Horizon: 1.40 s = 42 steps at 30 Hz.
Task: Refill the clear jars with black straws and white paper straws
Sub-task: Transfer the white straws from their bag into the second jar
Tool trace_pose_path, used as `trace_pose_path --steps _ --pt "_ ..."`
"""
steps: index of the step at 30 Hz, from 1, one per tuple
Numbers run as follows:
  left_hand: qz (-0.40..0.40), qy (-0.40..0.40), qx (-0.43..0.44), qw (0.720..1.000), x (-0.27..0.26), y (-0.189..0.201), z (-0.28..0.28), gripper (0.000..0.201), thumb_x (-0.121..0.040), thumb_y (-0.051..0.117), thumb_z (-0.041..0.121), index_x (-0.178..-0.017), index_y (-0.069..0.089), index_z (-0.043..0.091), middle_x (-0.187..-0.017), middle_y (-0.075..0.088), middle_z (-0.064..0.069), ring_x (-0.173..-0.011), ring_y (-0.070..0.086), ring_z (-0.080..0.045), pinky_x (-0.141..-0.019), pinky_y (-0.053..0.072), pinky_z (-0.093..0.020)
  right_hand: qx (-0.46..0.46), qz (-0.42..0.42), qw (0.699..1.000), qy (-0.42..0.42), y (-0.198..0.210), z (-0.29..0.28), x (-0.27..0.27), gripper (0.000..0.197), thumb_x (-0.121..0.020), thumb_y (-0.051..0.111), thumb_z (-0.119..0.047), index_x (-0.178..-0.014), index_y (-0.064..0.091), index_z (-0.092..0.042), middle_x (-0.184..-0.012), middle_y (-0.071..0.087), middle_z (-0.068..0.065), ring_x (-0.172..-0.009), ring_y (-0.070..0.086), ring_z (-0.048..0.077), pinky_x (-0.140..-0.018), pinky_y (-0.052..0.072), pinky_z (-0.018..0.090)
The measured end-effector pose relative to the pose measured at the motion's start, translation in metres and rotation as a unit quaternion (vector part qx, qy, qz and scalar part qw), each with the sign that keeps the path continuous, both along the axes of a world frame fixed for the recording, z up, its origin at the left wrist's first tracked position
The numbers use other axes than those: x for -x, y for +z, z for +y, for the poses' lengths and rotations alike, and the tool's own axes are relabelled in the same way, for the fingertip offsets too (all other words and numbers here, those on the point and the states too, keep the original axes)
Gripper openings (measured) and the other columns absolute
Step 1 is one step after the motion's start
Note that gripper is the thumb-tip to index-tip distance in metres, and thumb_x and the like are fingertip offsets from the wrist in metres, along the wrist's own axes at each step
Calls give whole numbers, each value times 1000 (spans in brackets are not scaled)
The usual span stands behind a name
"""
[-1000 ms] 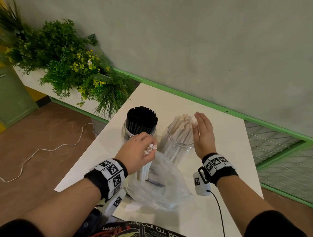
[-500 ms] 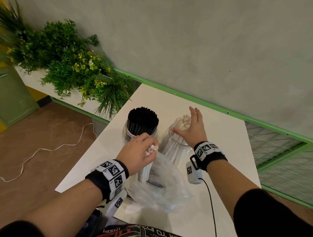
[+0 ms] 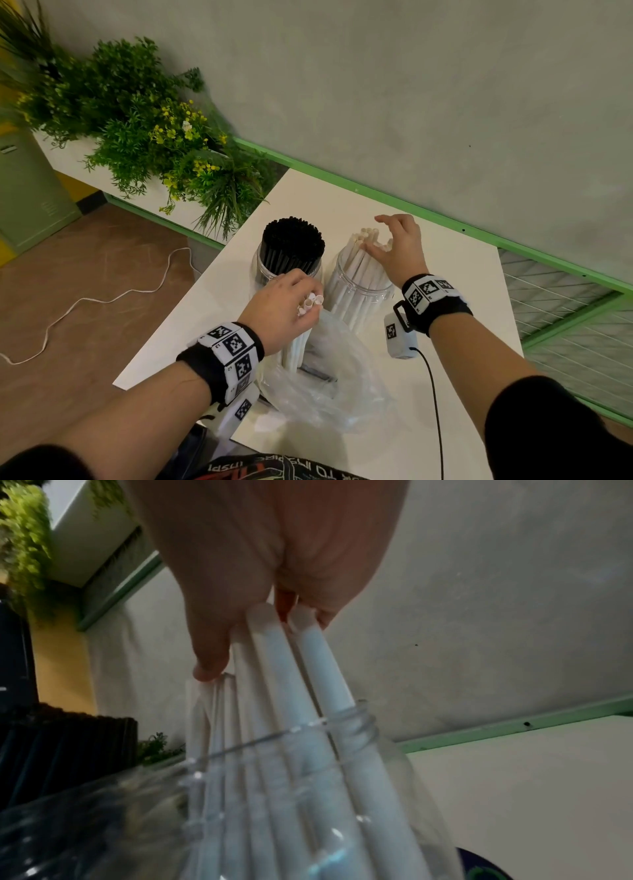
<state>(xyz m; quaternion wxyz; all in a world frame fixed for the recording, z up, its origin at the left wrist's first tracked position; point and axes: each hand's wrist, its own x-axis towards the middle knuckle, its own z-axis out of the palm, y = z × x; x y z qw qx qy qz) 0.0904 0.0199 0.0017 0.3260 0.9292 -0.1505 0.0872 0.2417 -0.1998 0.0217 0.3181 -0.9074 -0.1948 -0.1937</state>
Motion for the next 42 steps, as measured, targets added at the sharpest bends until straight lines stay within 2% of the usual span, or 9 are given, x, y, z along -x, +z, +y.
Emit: trace_pose_path --steps 3,6,10,18,22,26,30,34,42 --pt "-1 0 0 1000 0 -1 0 28 -85 40 44 -99 56 27 -98 46 14 -85 45 -7 -76 33 -21 30 25 999 7 -1 -6 -4 43 -84 73 -26 -122 60 -9 -118 52 13 -111 46 31 -96 35 30" --pt "-2 1 1 1000 0 -1 0 27 -85 41 43 -99 56 27 -98 46 14 -85 46 -8 -76 33 -21 -18 60 998 10 6 -9 -5 34 -96 56 -31 -123 60 -10 -121 52 9 -115 50 27 -96 44 38" --pt "-3 2 5 1000 -1 -1 2 27 -85 41 42 -100 57 26 -99 48 12 -85 47 -8 -75 33 -21 -58 6 998 2 15 -18 15 51 -95 40 -50 -126 57 -13 -125 51 5 -119 47 20 -102 38 33" --pt "0 4 5 1000 -3 -1 3 26 -86 42 42 -100 57 26 -99 48 11 -85 46 -8 -76 35 -21 202 -34 979 19 -8 -14 28 85 -75 61 -65 -144 32 -24 -149 33 5 -137 28 29 -112 25 47" --pt "0 6 2 1000 -3 -1 3 27 -86 42 42 -101 57 26 -100 49 10 -84 46 -8 -76 34 -21 337 -12 940 40 14 8 2 91 -75 55 -72 -149 22 -31 -151 33 1 -139 28 29 -114 25 49" --pt "6 9 4 1000 -3 1 3 27 -86 41 42 -100 57 26 -99 49 10 -84 47 -8 -75 34 -21 402 116 903 100 20 20 -21 74 -83 56 -64 -145 30 -35 -137 44 -1 -119 49 25 -92 44 40" --pt "8 13 6 1000 -2 0 5 29 -85 41 42 -101 58 25 -100 50 9 -85 48 -9 -73 33 -19 341 68 935 74 12 19 -21 43 -89 54 -55 -121 54 -26 -113 53 -4 -103 53 19 -72 40 30" --pt "12 14 3 1000 -3 0 5 30 -85 40 43 -102 58 25 -100 48 10 -84 46 -7 -73 33 -19 191 42 980 34 6 18 -21 20 -94 52 -39 -101 55 -21 -100 56 -5 -91 57 19 -67 39 29" --pt "11 9 -6 1000 -2 3 2 30 -85 39 44 -101 57 26 -100 49 11 -85 46 -7 -74 33 -20 206 202 957 -1 13 17 -32 35 -101 40 -34 -131 45 -17 -130 52 10 -110 56 28 -94 43 40"
